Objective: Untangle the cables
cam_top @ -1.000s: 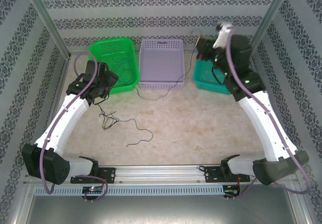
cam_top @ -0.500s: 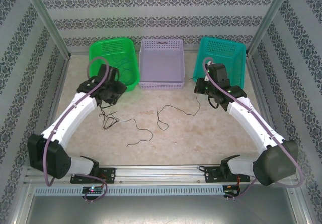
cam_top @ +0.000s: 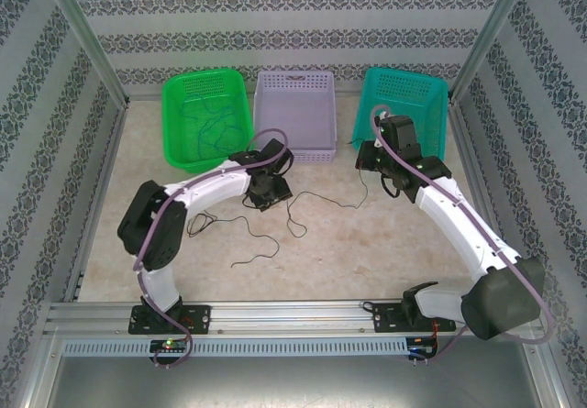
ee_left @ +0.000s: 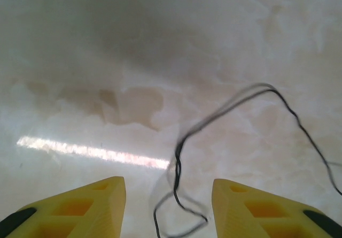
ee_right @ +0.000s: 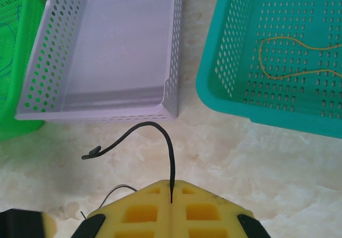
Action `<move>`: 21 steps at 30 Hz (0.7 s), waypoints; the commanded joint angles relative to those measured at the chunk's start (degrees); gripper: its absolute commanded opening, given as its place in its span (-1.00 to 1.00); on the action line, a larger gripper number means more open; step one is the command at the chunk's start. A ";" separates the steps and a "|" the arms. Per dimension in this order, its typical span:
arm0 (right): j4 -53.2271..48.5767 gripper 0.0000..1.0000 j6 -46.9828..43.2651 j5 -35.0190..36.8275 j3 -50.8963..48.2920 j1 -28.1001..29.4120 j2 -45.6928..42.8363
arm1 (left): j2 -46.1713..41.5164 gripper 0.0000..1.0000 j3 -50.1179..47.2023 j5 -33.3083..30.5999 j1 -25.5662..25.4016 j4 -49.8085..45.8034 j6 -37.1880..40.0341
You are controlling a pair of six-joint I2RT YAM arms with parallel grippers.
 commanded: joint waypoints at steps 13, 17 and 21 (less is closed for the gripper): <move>-0.87 -1.00 -0.95 -0.56 -0.45 -1.23 -1.58 | 8.54 -0.28 3.17 0.35 -0.31 7.48 2.91; -0.79 -1.00 -0.85 -0.60 -0.27 -1.31 -1.35 | 9.54 -0.46 3.32 0.05 -0.38 7.90 2.84; -0.81 -1.00 -0.72 -0.95 -0.02 -1.30 -0.93 | 10.05 -0.68 3.56 -0.53 -0.31 7.74 3.06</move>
